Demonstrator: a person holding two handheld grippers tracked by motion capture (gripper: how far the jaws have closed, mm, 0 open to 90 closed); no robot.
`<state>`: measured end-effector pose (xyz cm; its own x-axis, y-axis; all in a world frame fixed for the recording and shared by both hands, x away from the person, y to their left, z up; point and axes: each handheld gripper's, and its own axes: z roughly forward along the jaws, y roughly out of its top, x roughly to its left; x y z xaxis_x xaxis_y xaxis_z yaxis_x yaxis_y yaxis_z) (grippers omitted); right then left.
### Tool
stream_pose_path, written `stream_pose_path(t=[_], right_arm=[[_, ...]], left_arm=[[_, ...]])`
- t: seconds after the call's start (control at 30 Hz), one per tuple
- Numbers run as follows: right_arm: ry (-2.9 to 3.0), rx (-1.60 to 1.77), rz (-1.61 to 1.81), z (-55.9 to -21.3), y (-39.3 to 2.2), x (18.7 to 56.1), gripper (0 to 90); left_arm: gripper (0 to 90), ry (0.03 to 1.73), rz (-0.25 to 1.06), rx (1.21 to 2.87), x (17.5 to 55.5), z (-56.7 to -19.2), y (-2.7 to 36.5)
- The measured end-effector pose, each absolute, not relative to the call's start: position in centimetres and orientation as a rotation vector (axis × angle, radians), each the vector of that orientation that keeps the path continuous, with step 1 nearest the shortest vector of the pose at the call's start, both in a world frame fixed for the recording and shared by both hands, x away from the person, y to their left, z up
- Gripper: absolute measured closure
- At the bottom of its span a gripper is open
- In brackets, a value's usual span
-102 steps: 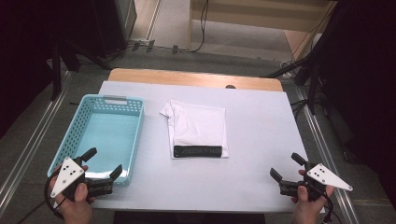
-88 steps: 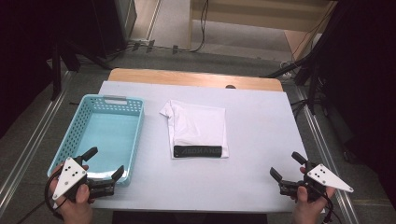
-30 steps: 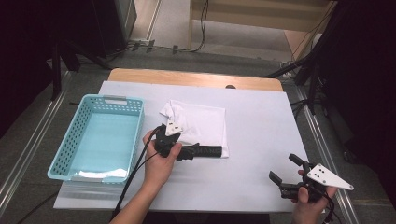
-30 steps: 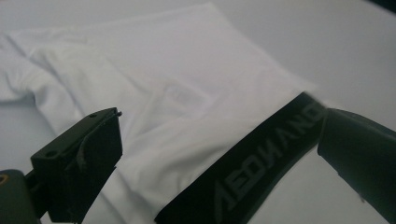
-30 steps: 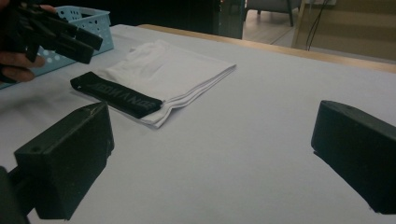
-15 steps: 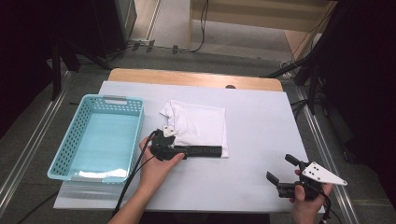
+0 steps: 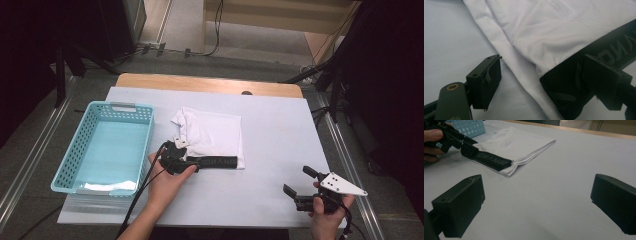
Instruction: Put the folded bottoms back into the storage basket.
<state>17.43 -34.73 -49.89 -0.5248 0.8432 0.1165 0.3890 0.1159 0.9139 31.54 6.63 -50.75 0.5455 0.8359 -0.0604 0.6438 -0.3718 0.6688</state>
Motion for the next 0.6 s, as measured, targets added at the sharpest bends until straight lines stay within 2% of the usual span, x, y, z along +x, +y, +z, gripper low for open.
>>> stream_pose_path(t=[0.6], right_arm=[[2.156,1.095,1.404,-49.0,-31.4,21.8,0.0]], left_arm=[[14.7,1.155,0.362,2.143,31.5,-50.8,6.7]])
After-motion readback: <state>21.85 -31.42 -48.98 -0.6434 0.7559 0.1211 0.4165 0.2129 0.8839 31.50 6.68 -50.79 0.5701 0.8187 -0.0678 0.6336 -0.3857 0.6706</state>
